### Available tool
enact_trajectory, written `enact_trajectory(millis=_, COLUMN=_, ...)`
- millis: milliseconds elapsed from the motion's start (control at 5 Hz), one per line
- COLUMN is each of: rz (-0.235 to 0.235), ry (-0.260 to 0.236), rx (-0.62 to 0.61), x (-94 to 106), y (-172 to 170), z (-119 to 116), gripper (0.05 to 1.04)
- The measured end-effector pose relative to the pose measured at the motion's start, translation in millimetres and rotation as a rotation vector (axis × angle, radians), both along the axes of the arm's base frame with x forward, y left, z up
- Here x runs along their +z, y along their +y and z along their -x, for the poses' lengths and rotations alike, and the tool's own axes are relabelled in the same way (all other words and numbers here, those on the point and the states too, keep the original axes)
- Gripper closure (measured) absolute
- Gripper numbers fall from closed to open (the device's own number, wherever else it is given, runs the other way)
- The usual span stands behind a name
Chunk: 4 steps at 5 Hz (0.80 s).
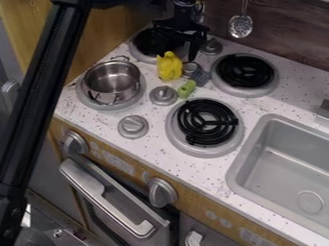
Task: Picked up the yellow pepper
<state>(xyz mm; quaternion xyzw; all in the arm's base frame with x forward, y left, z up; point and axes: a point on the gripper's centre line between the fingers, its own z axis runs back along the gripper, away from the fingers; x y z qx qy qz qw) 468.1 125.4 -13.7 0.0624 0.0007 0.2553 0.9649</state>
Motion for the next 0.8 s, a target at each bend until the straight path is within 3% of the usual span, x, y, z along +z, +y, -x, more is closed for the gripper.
enact_trajectory(millis=600, rz=-0.01, ry=0.024, rx=-0.003, x=-0.1, y=1, z=7, gripper=0.083)
enact_trajectory(millis=800, rz=0.002, ry=0.121, rx=0.008, x=-33.6, y=5, z=31, gripper=0.084)
